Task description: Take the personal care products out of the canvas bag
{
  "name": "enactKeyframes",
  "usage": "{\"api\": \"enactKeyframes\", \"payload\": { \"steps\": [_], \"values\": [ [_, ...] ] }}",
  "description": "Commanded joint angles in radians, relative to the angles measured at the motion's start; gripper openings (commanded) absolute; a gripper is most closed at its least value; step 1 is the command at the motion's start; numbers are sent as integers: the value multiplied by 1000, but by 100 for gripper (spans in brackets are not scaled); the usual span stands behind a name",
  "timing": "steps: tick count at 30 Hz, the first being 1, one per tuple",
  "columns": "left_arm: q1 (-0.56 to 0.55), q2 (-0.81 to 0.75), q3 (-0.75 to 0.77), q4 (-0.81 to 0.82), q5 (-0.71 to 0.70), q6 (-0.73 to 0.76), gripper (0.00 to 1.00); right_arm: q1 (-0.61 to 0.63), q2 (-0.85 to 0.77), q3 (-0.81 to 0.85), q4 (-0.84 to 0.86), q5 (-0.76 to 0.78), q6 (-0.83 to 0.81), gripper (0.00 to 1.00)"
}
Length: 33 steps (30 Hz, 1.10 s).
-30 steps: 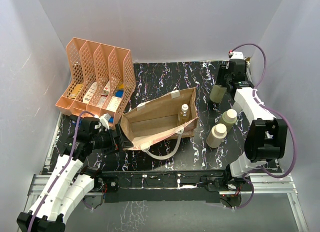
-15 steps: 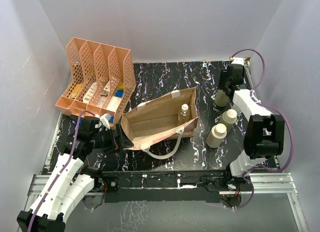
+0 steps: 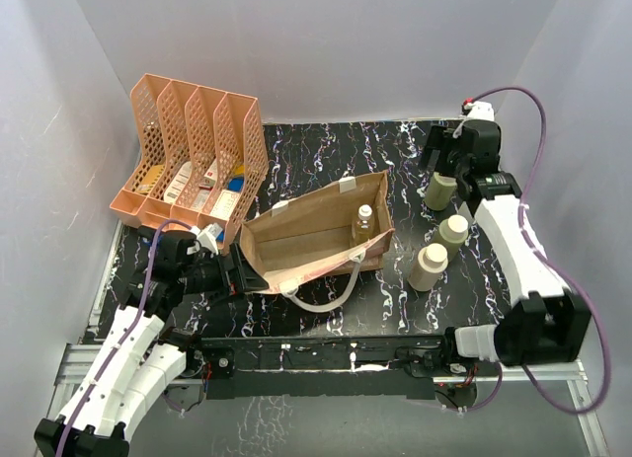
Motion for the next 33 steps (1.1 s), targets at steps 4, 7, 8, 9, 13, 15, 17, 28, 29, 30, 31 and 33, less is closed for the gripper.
{"api": "enactKeyframes", "payload": {
  "steps": [4,7,8,9,13,15,17,28,29,30,31,33],
  "values": [
    [2,13,-6,8,56,3,97,264,-243,87,-147,-157,110,90],
    [2,12,-8,2,48,7,97,350,-235,146,-201,-216,135,88],
    [0,13,-11,0,45,8,97,391,-229,161,-213,-223,143,88],
    [0,14,-11,-3,41,10,97,442,-226,172,-217,-229,151,87],
    [0,14,-6,-9,20,11,97,653,-213,203,-222,-159,190,86],
    [0,13,-3,-7,18,6,97,717,-187,211,-254,-133,201,86],
    [0,15,3,-8,19,7,97,762,-166,200,-300,-70,210,86],
    [1,30,-21,5,76,0,97,777,-202,55,-418,219,266,89],
    [0,28,-25,4,77,0,97,777,-201,41,-427,242,275,89],
    [0,24,-24,4,75,1,97,777,-198,27,-437,268,283,89],
    [1,22,-22,3,72,2,97,777,-195,11,-446,296,294,89],
    [1,21,-26,5,74,2,97,777,-184,-14,-470,364,317,89]
  ]
}}
